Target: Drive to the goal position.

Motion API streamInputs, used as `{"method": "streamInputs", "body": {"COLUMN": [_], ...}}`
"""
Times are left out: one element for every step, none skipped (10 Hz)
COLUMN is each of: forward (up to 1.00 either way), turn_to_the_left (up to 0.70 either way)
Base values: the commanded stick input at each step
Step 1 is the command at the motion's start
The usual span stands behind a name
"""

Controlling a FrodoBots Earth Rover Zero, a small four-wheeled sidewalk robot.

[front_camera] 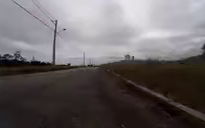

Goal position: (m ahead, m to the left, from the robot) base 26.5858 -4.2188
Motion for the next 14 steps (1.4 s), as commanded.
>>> {"method": "streamInputs", "body": {"forward": [0.70, 0.70, 0.70, 0.70, 0.70, 0.70, 0.70, 0.70, 0.70, 0.70, 0.70, 0.70, 0.70, 0.70], "turn_to_the_left": [0.00, 0.00, 0.00, 0.00, 0.00, 0.00, 0.00, 0.00, 0.00, 0.00, 0.00, 0.00, 0.00, 0.00]}}
